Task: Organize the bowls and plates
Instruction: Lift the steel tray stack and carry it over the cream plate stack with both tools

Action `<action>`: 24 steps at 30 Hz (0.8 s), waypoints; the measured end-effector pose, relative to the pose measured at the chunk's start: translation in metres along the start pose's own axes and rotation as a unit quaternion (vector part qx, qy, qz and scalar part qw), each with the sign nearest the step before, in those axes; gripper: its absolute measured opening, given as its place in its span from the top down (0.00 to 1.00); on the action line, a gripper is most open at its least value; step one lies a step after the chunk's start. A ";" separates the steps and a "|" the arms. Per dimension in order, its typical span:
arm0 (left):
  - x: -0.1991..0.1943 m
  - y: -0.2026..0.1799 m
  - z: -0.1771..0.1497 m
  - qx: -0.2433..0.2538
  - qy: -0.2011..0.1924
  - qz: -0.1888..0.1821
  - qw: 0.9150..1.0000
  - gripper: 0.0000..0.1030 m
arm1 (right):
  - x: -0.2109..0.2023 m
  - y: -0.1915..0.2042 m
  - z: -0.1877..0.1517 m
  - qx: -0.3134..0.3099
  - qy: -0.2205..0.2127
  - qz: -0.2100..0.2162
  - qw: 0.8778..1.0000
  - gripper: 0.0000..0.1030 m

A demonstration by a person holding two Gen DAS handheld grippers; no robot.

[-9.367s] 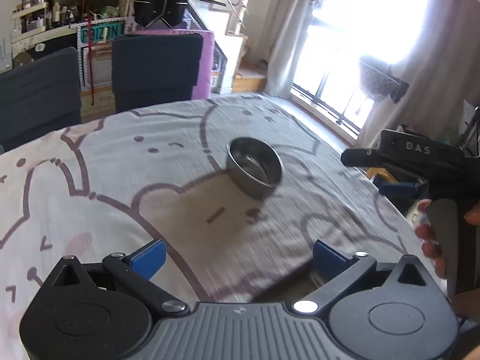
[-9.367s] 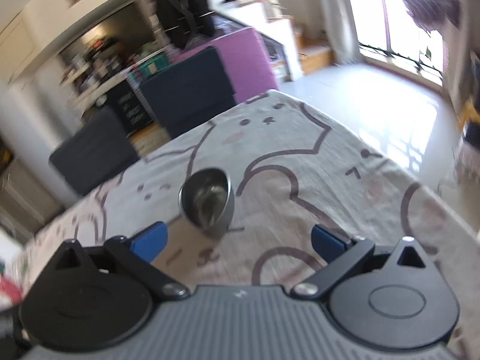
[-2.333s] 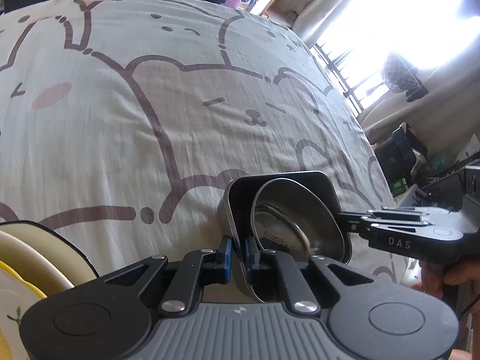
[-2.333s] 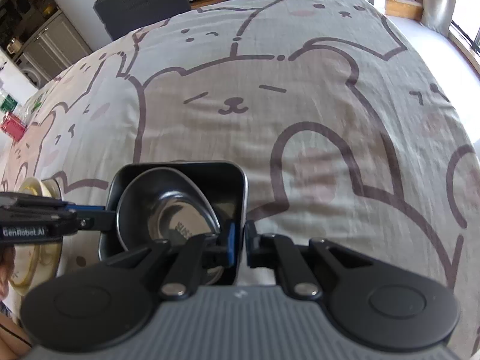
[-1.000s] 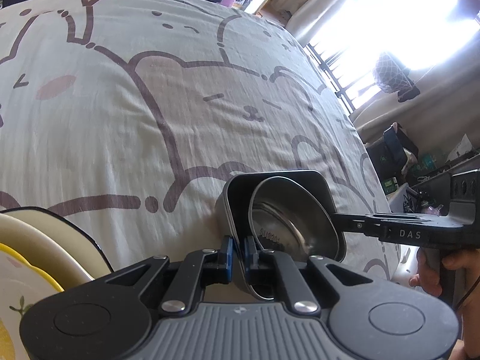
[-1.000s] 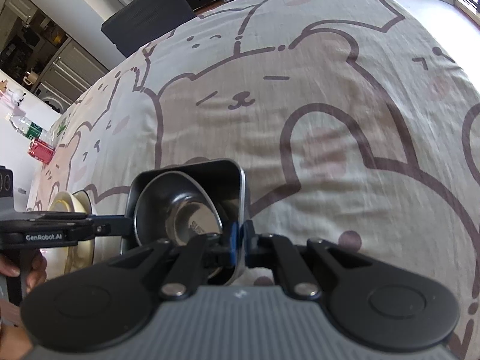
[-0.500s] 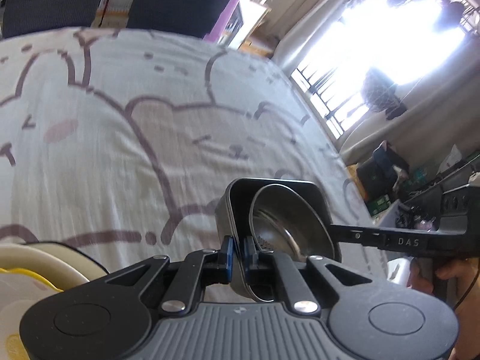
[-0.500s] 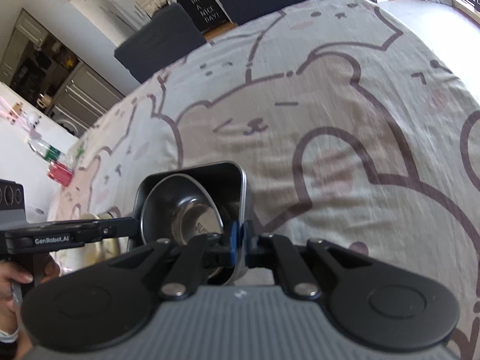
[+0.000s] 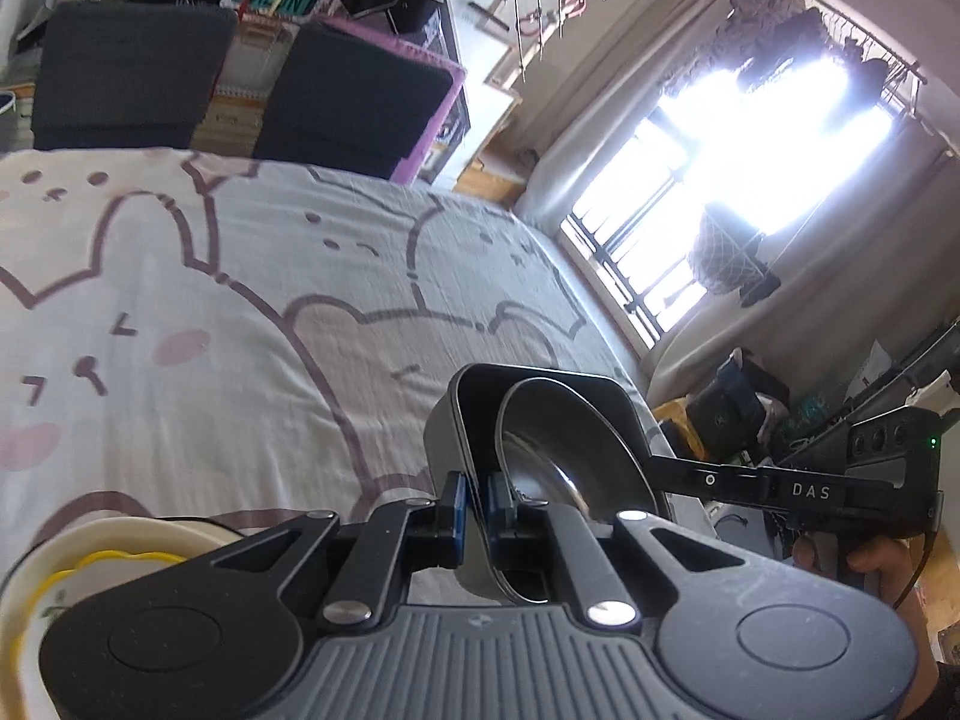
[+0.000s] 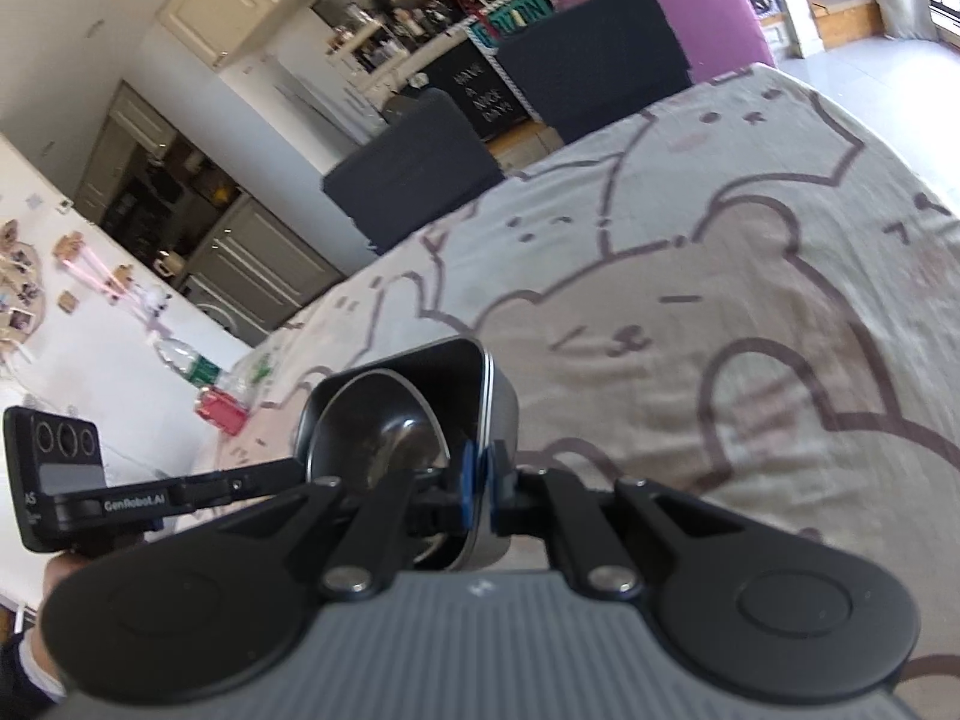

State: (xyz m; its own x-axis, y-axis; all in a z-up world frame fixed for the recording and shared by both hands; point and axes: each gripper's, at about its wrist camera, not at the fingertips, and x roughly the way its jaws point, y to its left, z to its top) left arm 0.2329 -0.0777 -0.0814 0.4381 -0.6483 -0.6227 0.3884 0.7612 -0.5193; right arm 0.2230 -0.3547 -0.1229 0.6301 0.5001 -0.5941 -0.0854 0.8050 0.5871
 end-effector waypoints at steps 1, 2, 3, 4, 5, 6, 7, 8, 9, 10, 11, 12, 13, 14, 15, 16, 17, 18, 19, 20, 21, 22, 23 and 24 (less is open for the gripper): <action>-0.007 0.002 0.000 0.002 -0.004 0.002 1.000 0.93 | 0.002 0.002 0.000 -0.001 -0.001 0.004 1.000 0.94; -0.014 0.003 -0.001 0.003 -0.009 0.005 1.000 0.93 | 0.003 0.008 -0.001 -0.004 -0.001 0.009 1.000 0.94; -0.022 0.006 -0.002 0.003 -0.014 0.007 1.000 0.93 | 0.003 0.013 -0.002 -0.008 -0.001 0.014 1.000 0.94; -0.028 0.009 -0.002 0.002 -0.018 0.008 1.000 0.93 | 0.005 0.020 -0.002 -0.012 -0.002 0.021 1.000 0.94; -0.036 0.011 -0.003 0.001 -0.022 0.010 1.000 0.93 | 0.006 0.025 -0.003 -0.016 -0.002 0.026 1.000 0.94; -0.044 0.014 -0.004 -0.001 -0.026 0.014 1.000 0.93 | 0.008 0.031 -0.005 -0.021 -0.001 0.031 0.999 0.94; -0.050 0.017 -0.005 -0.002 -0.029 0.017 0.999 0.93 | 0.011 0.038 -0.006 -0.024 0.000 0.037 0.999 0.94; -0.058 0.019 -0.007 -0.003 -0.033 0.021 0.999 0.93 | 0.013 0.045 -0.008 -0.026 0.001 0.043 0.999 0.94; -0.066 0.021 -0.008 -0.002 -0.037 0.025 0.999 0.93 | 0.014 0.051 -0.010 -0.029 0.002 0.048 0.998 0.93; -0.073 0.023 -0.009 -0.001 -0.041 0.029 0.999 0.93 | 0.016 0.057 -0.013 -0.032 0.002 0.051 0.998 0.93; -0.081 0.025 -0.011 -0.002 -0.046 0.032 0.998 0.93 | 0.019 0.063 -0.015 -0.034 0.002 0.055 0.998 0.93; -0.088 0.028 -0.013 -0.004 -0.049 0.035 0.998 0.93 | 0.021 0.070 -0.017 -0.035 0.002 0.060 0.998 0.93; -0.094 0.030 -0.015 -0.006 -0.052 0.037 0.998 0.93 | 0.023 0.075 -0.019 -0.034 0.002 0.065 0.997 0.93; -0.099 0.033 -0.017 -0.008 -0.054 0.039 0.998 0.93 | 0.025 0.080 -0.021 -0.034 0.002 0.069 0.997 0.93; -0.105 0.035 -0.020 -0.010 -0.055 0.041 0.998 0.93 | 0.027 0.085 -0.023 -0.035 0.000 0.071 0.997 0.93; -0.109 0.038 -0.024 -0.012 -0.056 0.044 0.997 0.93 | 0.030 0.089 -0.027 -0.032 -0.002 0.073 0.997 0.93; -0.114 0.041 -0.028 -0.014 -0.056 0.048 0.997 0.93 | 0.032 0.093 -0.031 -0.029 -0.002 0.073 0.997 0.93; -0.118 0.043 -0.032 -0.016 -0.056 0.051 0.997 0.93 | 0.035 0.097 -0.035 -0.026 -0.002 0.073 0.997 0.93; -0.121 0.046 -0.036 -0.020 -0.056 0.053 0.997 0.93 | 0.037 0.101 -0.040 -0.027 -0.001 0.072 0.997 0.93; -0.125 0.051 -0.040 -0.025 -0.055 0.056 0.997 0.93 | 0.039 0.106 -0.043 -0.033 0.000 0.069 0.997 0.93; -0.128 0.054 -0.044 -0.028 -0.055 0.060 0.996 0.93 | 0.042 0.112 -0.047 -0.039 0.001 0.066 0.997 0.93; -0.130 0.058 -0.047 -0.032 -0.055 0.063 0.996 0.93 | 0.044 0.115 -0.050 -0.039 0.003 0.067 0.997 0.93; -0.133 0.063 -0.049 -0.036 -0.056 0.065 0.996 0.93 | 0.048 0.118 -0.054 -0.035 0.006 0.070 0.997 0.93; -0.135 0.067 -0.051 -0.041 -0.057 0.067 0.995 0.93 | 0.053 0.121 -0.056 -0.030 0.009 0.072 0.997 0.93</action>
State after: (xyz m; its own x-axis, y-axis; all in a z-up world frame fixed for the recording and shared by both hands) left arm 0.1585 0.0618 -0.0623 0.5727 -0.5346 -0.6215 0.2548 0.8367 -0.4848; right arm 0.2026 -0.2131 -0.1139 0.5933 0.6178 -0.5160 -0.2208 0.7414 0.6337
